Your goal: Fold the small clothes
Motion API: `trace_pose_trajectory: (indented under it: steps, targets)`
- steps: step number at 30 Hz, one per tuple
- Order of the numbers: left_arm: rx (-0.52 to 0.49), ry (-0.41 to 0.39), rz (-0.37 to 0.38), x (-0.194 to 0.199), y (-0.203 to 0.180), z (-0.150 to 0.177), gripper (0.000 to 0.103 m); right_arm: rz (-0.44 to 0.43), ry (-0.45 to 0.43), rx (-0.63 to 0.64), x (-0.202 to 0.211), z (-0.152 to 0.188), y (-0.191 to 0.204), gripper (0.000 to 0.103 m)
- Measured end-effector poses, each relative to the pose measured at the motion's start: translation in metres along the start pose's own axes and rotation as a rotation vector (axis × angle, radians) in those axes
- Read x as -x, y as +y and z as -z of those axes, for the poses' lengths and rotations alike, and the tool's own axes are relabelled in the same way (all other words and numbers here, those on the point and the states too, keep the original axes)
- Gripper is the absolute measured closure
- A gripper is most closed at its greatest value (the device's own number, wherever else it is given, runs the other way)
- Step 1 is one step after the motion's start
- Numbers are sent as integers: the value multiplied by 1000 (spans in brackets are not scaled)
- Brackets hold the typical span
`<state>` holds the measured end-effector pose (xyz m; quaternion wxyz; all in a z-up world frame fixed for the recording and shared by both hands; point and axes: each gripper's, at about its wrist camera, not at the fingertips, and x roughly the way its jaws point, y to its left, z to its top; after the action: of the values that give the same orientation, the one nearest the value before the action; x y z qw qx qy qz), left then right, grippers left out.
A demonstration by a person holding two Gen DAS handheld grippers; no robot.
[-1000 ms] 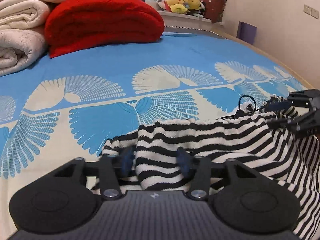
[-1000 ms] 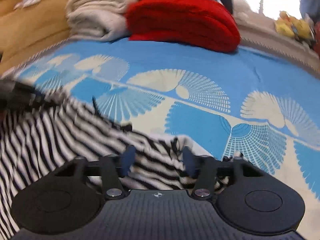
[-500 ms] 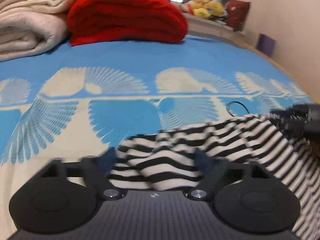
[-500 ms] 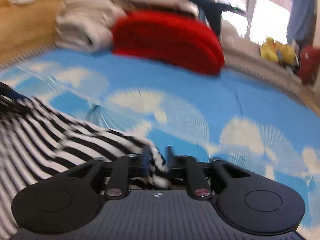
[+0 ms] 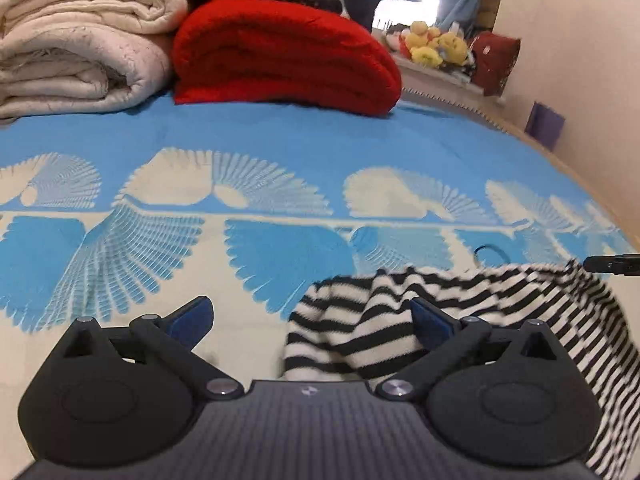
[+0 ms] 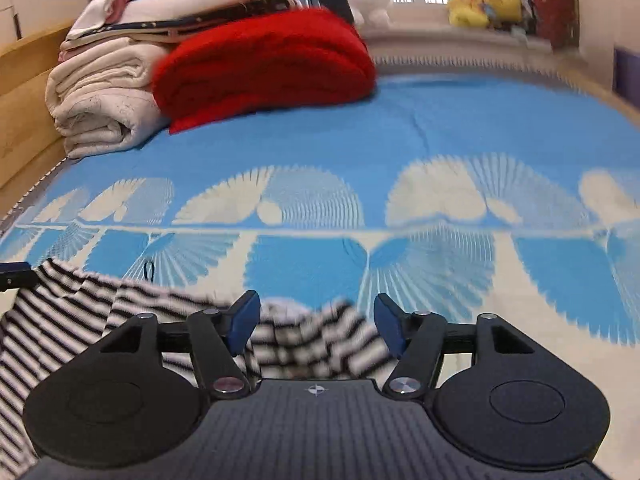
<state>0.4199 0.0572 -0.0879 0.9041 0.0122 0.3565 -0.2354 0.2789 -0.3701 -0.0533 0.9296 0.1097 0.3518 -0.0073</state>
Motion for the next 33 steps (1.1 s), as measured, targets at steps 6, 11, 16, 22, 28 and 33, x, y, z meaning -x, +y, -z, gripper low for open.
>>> trace_pose_trajectory:
  steps: [6,11,16,22,28,33]
  targets:
    - [-19,95,-35,-29,-2,18,0,201,59,66,-58,31,3,38]
    - [-4,95,-18,-36,-4,15,0,179,76,-29,-49,25,-6,34]
    - [19,107,-41,-10,-10,3,0,201,125,-81,-13,18,-8,31]
    - [-137,56,-179,68,-53,10,0,164,16,-151,83,34,19,23]
    - [11,56,-253,163,-91,83,0,137,-138,-217,178,120,75,13]
    - [58,63,-255,207,-120,149,0,171,-164,-86,201,198,131,13]
